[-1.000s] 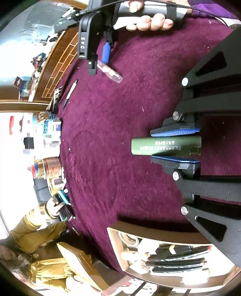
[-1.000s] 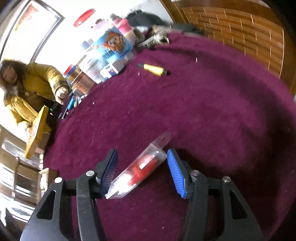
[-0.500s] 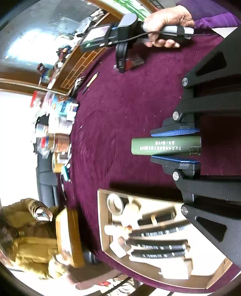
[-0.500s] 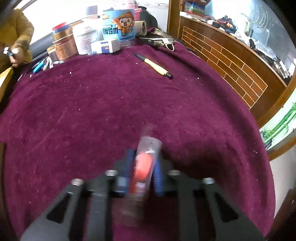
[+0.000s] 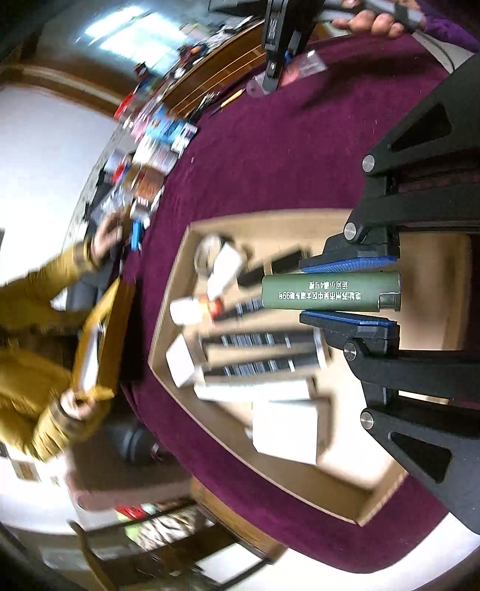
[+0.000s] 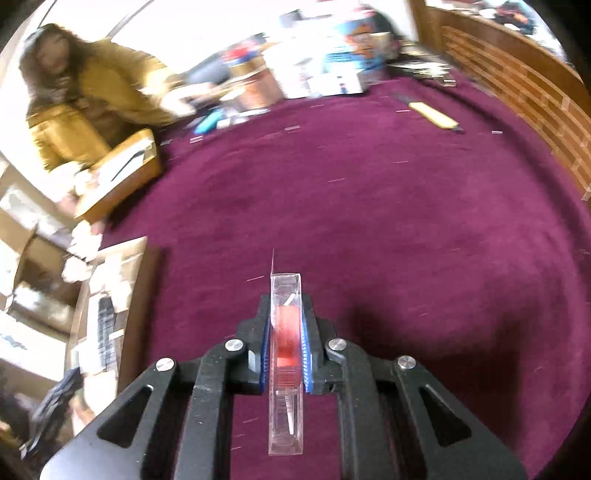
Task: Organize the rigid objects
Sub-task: 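Carry both items over the box and open the left tool to drop the battery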
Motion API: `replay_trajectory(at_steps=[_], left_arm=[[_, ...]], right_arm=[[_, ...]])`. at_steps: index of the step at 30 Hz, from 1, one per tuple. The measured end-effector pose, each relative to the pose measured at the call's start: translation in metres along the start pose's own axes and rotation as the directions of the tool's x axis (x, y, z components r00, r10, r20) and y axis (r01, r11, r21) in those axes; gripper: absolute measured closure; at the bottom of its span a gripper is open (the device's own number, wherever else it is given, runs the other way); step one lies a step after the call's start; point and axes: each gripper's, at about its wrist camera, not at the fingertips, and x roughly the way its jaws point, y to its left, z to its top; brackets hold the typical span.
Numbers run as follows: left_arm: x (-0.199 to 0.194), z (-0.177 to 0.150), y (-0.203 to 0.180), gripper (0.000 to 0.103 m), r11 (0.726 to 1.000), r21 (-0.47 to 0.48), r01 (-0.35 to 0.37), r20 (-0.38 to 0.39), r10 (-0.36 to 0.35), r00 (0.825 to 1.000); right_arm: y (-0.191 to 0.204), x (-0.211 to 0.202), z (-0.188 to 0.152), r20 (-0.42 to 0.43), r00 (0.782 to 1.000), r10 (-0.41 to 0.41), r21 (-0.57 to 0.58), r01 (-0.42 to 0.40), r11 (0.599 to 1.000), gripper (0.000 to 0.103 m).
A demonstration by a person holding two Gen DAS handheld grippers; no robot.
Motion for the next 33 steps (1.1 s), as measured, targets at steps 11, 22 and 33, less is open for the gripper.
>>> replay_trajectory(at_steps=[11,22,33], left_arm=[[0.022,-0.017,0.036,0.086,0.996,-0.09,0.004,-0.09,-0.012,0.996],[0.024,-0.016,0.051,0.086,0.993,-0.122,0.009,-0.068,-0.018,0.998],[-0.029,-0.013,0.078,0.061,0.984,-0.165,-0.067,0.137,0.09,0.986]], right_arm=[[0.141,0.041,-0.037,-0.211,0.955,0.206,-0.188,-0.246,0.951,0.092],[0.219,0.098,-0.078,-0.363,0.914,0.181,-0.285,-0.294,0.912,0.092],[0.232,0.126,-0.097,-0.385,0.919,0.088,-0.366,-0.24,0.899,0.092]])
